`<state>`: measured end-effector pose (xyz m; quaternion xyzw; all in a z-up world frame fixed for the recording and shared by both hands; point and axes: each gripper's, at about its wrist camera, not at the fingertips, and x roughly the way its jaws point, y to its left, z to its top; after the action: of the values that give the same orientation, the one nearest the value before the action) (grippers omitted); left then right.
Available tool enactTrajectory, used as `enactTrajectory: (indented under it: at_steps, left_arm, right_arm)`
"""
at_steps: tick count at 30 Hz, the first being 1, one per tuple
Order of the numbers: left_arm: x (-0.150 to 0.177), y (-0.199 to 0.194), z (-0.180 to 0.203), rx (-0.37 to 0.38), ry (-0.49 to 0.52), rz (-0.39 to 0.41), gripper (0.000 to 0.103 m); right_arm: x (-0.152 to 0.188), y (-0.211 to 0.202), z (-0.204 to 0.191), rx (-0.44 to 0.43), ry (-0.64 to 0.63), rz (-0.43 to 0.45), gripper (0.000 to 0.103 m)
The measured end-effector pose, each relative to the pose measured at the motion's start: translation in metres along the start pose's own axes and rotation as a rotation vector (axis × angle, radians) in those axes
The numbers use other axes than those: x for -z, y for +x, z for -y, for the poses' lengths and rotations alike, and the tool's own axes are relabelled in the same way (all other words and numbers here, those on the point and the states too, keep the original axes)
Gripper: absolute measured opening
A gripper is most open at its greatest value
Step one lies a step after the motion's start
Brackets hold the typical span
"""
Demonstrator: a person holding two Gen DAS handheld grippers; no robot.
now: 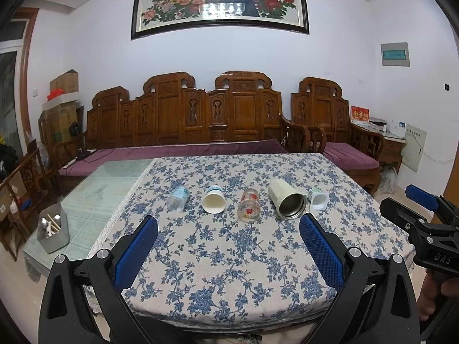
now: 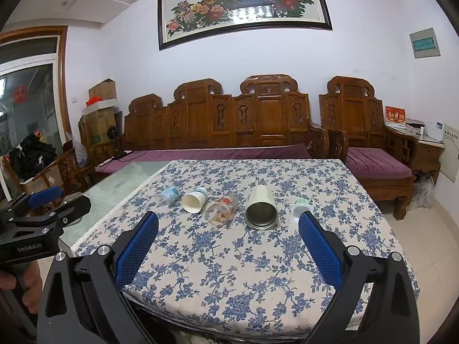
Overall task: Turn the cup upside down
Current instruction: 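Move the left tool down over the clear glass cup with red print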
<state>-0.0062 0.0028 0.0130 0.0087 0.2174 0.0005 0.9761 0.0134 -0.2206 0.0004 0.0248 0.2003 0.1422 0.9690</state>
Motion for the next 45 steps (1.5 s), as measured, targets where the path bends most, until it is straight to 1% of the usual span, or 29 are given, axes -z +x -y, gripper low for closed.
enactTrajectory:
  at_steps: [7,15,17,22,27,30,34,36,38,43,45]
  left_arm:
    - [0.005,0.020,-0.001,-0.002,0.007,-0.043,0.095]
    - [0.003,0.063,-0.001,0.006,0.036,-0.116,0.095]
    - [0.001,0.078,-0.002,0.027,0.037,-0.147,0.095]
    - [-0.006,0.121,-0.003,0.065,0.049,-0.224,0.095]
    - [-0.011,0.156,-0.002,0.073,0.085,-0.270,0.095]
    - [-0.013,0.183,-0.001,0.101,0.086,-0.307,0.095]
    - [-0.017,0.219,0.000,0.129,0.083,-0.351,0.095]
    - [-0.018,0.236,0.001,0.146,0.080,-0.375,0.092]
    - [-0.017,0.249,0.004,0.157,0.080,-0.386,0.091]
    - [-0.016,0.297,0.009,0.201,0.064,-0.455,0.086]
    - [-0.016,0.315,0.012,0.214,0.063,-0.483,0.082]
  right_arm:
    - [0.005,0.014,0.006,-0.005,0.008,-0.025,0.099]
    - [0.009,0.058,0.021,0.000,0.011,-0.083,0.099]
    - [0.008,0.075,0.025,0.001,0.009,-0.108,0.095]
    - [0.008,0.114,0.036,-0.010,0.021,-0.167,0.094]
    - [0.008,0.155,0.048,-0.020,0.038,-0.225,0.092]
    - [0.010,0.179,0.054,-0.026,0.041,-0.259,0.090]
    - [0.016,0.208,0.061,-0.039,0.042,-0.306,0.084]
    - [0.019,0.219,0.063,-0.045,0.039,-0.326,0.083]
    - [0.023,0.231,0.066,-0.051,0.035,-0.345,0.080]
    - [0.034,0.249,0.070,-0.058,0.033,-0.381,0.079]
    - [0.038,0.255,0.072,-0.060,0.036,-0.391,0.079]
